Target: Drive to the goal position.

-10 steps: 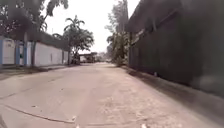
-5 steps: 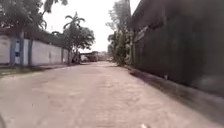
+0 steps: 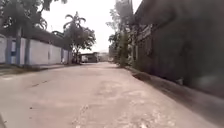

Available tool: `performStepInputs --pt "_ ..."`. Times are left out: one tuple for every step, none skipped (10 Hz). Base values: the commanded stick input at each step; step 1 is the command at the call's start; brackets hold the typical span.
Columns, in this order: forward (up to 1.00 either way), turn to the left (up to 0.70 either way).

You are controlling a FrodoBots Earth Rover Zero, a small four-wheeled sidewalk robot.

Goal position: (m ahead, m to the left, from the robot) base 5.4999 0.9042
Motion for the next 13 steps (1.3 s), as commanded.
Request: performStepInputs --pt "1.00 0.00" --pt "1.00 0.00" --pt "1.00 0.00" --pt "1.00 0.00" --pt "1.00 -0.01" --pt "1.00 -0.33" --pt "1.00 -0.38" --pt "1.00 -0.14" --pt "1.00 0.00" --pt "1.00 0.00" --pt "1.00 0.00" --pt "1.00 0.00" --pt "1.00 0.00"
